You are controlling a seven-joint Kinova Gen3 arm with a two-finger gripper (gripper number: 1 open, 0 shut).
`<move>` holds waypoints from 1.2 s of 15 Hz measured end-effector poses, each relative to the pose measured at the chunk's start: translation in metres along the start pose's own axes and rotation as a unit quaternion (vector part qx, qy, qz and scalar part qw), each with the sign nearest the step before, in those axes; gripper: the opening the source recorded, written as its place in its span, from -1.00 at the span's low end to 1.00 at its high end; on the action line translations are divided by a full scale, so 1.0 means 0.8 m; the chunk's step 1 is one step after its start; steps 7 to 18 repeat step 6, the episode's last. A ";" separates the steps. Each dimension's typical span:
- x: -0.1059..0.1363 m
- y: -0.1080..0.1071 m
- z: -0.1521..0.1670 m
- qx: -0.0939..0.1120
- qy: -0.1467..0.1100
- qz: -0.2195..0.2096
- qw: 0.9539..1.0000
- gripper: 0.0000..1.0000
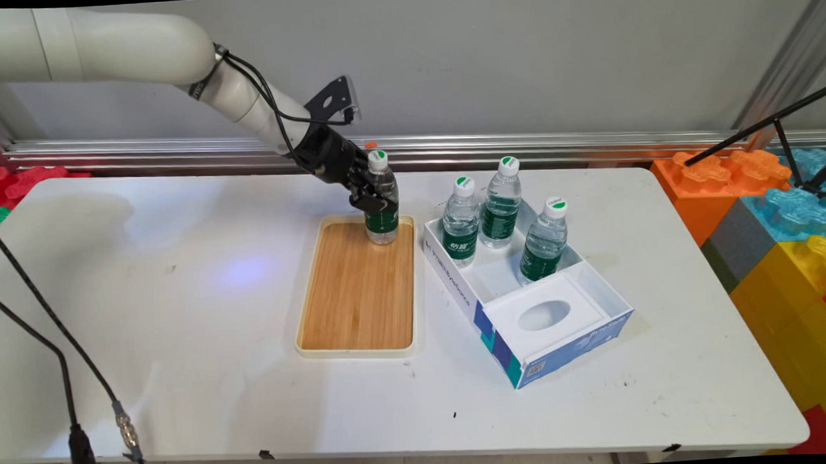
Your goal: Place the picked object on the tray
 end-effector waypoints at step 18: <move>-0.004 0.000 0.011 -0.004 0.006 0.010 1.000 1.00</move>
